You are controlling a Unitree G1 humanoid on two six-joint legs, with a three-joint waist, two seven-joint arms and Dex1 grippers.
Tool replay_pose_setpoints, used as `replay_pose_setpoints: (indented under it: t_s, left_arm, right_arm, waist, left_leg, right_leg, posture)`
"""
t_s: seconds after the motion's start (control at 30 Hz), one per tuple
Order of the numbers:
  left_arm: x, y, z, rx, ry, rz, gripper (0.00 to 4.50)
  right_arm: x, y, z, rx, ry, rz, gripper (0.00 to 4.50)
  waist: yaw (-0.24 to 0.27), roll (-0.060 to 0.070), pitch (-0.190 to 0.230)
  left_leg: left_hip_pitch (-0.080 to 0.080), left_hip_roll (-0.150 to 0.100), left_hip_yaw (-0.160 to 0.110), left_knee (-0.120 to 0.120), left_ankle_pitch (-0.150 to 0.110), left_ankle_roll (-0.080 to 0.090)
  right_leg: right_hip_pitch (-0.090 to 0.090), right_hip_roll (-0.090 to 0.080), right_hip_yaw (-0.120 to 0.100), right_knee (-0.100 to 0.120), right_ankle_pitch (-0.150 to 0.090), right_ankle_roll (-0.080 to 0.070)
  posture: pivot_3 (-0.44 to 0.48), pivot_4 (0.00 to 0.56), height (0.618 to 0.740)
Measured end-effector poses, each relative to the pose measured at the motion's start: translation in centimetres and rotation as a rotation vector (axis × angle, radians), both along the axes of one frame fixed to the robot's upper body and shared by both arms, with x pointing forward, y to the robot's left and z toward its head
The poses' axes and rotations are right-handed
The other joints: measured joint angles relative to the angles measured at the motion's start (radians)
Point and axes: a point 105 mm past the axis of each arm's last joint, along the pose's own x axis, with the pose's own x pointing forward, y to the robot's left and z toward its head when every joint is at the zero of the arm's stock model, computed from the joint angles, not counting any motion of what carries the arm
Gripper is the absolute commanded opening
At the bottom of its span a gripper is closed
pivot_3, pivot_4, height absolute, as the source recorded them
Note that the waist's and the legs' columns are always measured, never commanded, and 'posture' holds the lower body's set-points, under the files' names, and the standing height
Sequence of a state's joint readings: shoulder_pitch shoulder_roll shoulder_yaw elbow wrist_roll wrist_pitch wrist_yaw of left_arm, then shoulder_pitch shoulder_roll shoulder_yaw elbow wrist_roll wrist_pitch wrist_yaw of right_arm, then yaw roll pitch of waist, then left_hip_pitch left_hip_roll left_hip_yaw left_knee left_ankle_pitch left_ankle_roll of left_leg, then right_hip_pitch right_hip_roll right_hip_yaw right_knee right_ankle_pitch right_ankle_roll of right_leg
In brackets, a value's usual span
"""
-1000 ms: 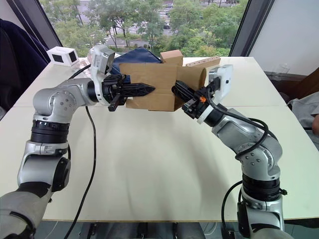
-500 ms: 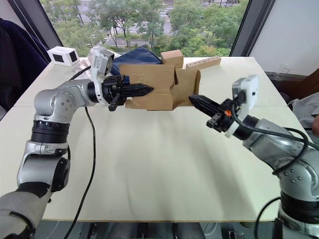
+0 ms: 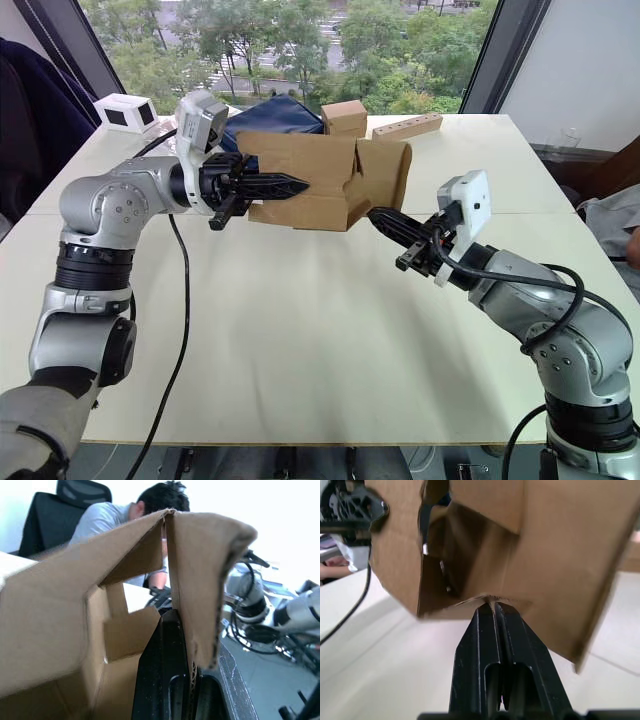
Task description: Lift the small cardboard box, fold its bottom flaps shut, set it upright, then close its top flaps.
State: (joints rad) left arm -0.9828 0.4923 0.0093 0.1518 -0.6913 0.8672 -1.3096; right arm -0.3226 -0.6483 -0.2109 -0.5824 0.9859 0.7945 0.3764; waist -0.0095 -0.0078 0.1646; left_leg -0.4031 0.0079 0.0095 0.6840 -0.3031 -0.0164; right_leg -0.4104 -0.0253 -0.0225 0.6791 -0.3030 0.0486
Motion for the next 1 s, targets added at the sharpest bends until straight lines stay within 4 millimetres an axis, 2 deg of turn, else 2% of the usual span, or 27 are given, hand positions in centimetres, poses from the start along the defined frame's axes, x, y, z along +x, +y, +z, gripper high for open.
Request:
replay_pose_setpoints:
  t_s: [0.27,0.6,0.73,0.9,1.0]
  left_arm:
    - [0.0,0.0,-0.3,0.004,0.007,-0.004,0.0]
    - [-0.1,-0.1,-0.4,0.006,-0.008,-0.014,0.0]
    - [0.0,-0.1,-0.4,0.004,-0.012,-0.007,0.0]
    - [0.0,0.0,-0.5,0.004,-0.008,-0.003,0.0]
    - [0.1,0.2,-0.9,0.005,0.009,0.004,0.0]
  right_arm:
    - [-0.4,1.4,0.9,0.076,0.0,0.075,0.05]
    - [-0.4,2.2,0.7,0.006,-0.006,0.118,0.05]
    - [-0.3,0.4,1.5,-0.021,-0.017,0.091,0.05]
    - [-0.4,-4.0,4.8,0.22,-0.004,0.09,0.05]
    - [-0.1,-5.6,5.6,0.302,-0.003,0.068,0.05]
  waist:
    - [-0.001,0.0,0.0]
    - [0.0,0.0,0.0]
    - [0.001,0.0,0.0]
    - [0.001,0.0,0.0]
    - [-0.004,0.0,0.0]
  left_leg:
    - [0.0,0.0,0.0,0.0,0.0,0.0]
    - [0.0,0.0,0.0,0.0,0.0,0.0]
    - [0.0,0.0,0.0,0.0,0.0,0.0]
    - [0.0,0.0,0.0,0.0,0.0,0.0]
    - [0.0,0.0,0.0,0.0,0.0,0.0]
  right_leg:
    - [0.0,0.0,0.0,0.0,0.0,0.0]
    - [0.0,0.0,0.0,0.0,0.0,0.0]
    - [0.0,0.0,0.0,0.0,0.0,0.0]
    - [0.0,0.0,0.0,0.0,0.0,0.0]
    - [0.001,0.0,0.0,0.0,0.0,0.0]
  posture:
    - [0.0,0.15,0.74]
    - [0.0,0.15,0.74]
    - [0.0,0.15,0.74]
    - [0.0,0.15,0.74]
    - [0.0,0.15,0.74]
